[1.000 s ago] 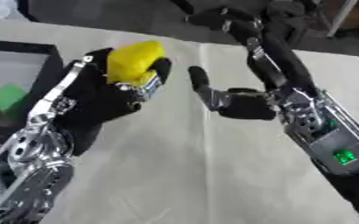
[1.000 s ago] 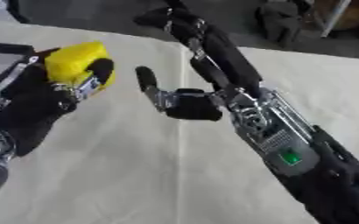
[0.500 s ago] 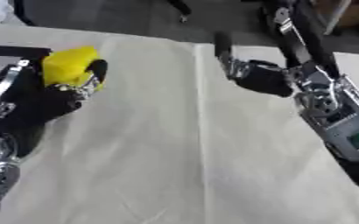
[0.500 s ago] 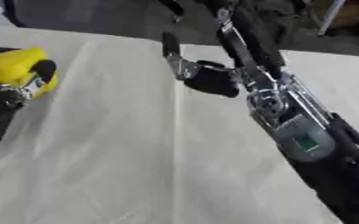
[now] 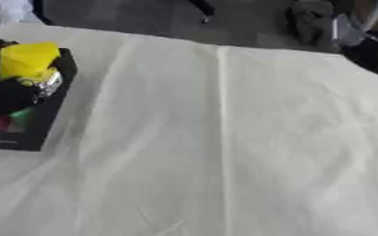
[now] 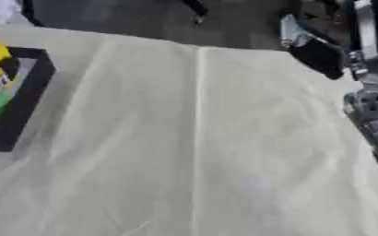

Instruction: Pick up the objects with one hand, pass them to the other hand, and then place them into the box on the other side of the table.

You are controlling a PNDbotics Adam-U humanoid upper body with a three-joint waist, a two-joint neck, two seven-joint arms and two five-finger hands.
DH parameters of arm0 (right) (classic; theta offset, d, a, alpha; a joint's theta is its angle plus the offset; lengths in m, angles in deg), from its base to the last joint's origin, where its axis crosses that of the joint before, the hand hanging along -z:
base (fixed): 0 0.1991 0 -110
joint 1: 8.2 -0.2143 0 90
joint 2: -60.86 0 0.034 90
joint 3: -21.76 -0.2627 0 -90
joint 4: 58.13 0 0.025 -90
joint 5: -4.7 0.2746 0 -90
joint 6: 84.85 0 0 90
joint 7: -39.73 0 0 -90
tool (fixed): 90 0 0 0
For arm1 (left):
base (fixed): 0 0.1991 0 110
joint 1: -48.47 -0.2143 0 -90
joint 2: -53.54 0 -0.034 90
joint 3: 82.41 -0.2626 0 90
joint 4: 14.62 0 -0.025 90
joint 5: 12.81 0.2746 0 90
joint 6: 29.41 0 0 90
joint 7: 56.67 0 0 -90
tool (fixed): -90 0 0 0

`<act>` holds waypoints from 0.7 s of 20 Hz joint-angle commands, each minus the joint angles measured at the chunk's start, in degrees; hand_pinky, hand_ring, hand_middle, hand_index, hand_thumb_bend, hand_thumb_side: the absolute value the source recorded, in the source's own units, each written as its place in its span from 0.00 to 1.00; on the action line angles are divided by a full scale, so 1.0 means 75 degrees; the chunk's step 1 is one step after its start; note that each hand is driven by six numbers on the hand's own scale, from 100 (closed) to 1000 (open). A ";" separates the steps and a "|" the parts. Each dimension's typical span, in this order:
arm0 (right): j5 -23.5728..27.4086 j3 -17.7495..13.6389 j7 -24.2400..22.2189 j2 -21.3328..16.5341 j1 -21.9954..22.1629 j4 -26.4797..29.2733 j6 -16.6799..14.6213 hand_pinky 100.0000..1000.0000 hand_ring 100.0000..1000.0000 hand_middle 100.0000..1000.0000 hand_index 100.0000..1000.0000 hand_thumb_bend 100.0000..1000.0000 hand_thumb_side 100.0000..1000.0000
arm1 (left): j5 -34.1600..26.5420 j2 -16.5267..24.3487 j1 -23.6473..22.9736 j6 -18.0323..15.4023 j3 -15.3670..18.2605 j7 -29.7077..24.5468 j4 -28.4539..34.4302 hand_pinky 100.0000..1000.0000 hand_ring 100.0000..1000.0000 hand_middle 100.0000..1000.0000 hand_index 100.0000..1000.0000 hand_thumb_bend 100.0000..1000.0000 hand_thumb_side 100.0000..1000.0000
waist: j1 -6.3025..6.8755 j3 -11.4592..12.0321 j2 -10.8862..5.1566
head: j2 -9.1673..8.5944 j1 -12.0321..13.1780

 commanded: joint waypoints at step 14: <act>-0.0107 -0.1074 0.1553 -0.0163 0.1023 0.0071 0.0351 0.76 0.81 0.76 0.84 0.00 0.19 | 0.1380 0.1032 -0.0173 0.1993 0.0626 0.1620 -0.1191 0.85 0.00 0.45 0.36 0.20 0.03 | -0.0213 -0.0376 0.0247 | -0.0599 0.1405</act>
